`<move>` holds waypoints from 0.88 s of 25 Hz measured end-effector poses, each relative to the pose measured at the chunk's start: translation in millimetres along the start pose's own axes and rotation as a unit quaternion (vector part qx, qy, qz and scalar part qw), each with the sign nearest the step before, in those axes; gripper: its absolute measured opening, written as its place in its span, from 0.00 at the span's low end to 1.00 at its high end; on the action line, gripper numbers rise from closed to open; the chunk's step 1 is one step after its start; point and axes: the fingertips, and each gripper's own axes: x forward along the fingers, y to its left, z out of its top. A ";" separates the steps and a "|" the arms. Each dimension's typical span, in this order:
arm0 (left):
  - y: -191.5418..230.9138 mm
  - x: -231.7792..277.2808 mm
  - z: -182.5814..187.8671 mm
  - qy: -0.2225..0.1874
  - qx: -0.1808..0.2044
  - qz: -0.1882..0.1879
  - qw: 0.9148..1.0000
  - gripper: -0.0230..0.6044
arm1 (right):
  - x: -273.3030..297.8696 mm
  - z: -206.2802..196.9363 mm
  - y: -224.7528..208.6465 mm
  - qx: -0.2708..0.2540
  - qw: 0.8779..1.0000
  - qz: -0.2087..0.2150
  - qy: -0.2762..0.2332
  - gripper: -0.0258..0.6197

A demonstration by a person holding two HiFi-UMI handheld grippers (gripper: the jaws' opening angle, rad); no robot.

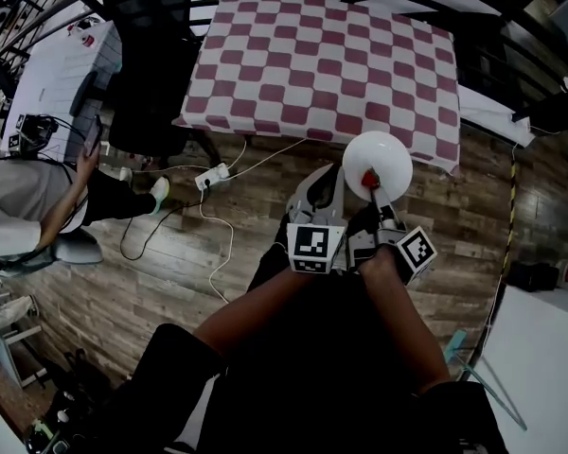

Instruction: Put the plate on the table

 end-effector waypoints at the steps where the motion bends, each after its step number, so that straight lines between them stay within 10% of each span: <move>1: 5.2 4.5 1.0 0.000 -0.002 0.000 1.000 0.05 | 6.4 -0.6 2.4 -0.001 1.000 0.001 -0.001 0.07; 22: 91.7 105.1 40.4 0.009 0.011 -0.054 0.998 0.05 | 134.7 -15.4 45.3 0.020 0.999 -0.001 -0.030 0.07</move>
